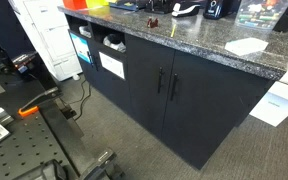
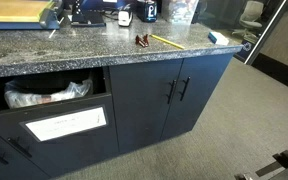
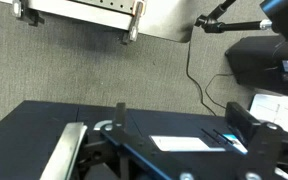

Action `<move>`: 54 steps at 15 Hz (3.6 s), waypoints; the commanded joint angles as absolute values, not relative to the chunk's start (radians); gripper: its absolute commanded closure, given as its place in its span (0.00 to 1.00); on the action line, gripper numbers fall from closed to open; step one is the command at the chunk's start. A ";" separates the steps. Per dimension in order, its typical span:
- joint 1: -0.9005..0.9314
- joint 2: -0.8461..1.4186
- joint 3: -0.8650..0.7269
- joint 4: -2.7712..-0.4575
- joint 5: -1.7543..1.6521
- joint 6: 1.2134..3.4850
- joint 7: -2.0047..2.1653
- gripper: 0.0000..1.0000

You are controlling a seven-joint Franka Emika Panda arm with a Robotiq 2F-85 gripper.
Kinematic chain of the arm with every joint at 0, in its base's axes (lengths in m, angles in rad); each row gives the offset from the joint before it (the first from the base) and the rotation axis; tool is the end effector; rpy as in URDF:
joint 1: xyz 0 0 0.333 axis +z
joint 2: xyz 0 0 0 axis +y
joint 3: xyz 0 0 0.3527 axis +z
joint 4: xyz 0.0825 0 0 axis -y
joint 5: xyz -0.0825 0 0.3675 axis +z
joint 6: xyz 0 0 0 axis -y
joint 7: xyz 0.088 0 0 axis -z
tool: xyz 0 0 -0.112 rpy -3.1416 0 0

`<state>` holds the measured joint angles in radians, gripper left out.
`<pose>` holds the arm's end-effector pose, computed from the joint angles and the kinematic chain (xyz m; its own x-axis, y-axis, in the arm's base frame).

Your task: Open the left door of the cabinet on the right

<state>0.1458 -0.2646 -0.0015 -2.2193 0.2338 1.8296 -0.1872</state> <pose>0.4259 0.0819 0.5139 0.9605 0.2637 -0.0889 0.2370 -0.9425 -0.2359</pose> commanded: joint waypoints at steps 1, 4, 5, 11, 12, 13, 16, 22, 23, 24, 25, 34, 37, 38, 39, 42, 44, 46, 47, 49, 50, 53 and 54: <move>0.128 -0.264 0.015 -2.217 0.238 1.827 -0.190 0.00; 0.128 -0.264 0.015 -2.217 0.238 1.827 -0.190 0.00; 0.128 -0.264 0.015 -2.217 0.238 1.827 -0.190 0.00; 0.113 -0.099 0.042 -2.208 0.209 1.973 -0.104 0.00; 0.111 -0.039 0.046 -2.209 0.197 2.033 -0.085 0.00; 0.110 0.007 0.048 -2.205 0.189 2.074 -0.067 0.00; 0.107 0.167 0.047 -2.202 0.164 2.217 -0.025 0.00; 0.118 0.516 0.013 -2.069 0.077 2.499 0.113 0.00; 0.130 0.559 0.002 -2.041 0.056 2.538 0.147 0.00; 0.145 0.602 -0.011 -2.015 0.038 2.584 0.182 0.00; 0.159 0.643 -0.024 -1.987 0.024 2.624 0.215 0.00; 0.356 1.001 -0.250 -1.694 -0.017 2.876 0.462 0.00; 0.411 1.083 -0.308 -1.621 -0.009 2.899 0.508 0.00; 0.432 1.108 -0.328 -1.599 -0.007 2.910 0.525 0.00; 0.448 1.132 -0.343 -1.575 -0.003 2.917 0.539 0.00; 0.488 1.209 -0.391 -1.498 0.010 2.947 0.584 0.00; 0.498 1.250 -0.412 -1.450 0.017 2.957 0.610 0.00; 0.503 1.284 -0.434 -1.411 0.018 2.961 0.635 0.16; 0.503 1.297 -0.441 -1.395 0.017 2.961 0.642 0.28; 0.500 1.319 -0.454 -1.365 0.016 2.962 0.656 0.42; 0.498 1.326 -0.458 -1.355 0.015 2.965 0.662 0.51; 0.501 1.349 -0.464 -1.318 0.015 2.955 0.676 0.73; 0.501 1.345 -0.457 -1.323 0.016 2.956 0.677 0.80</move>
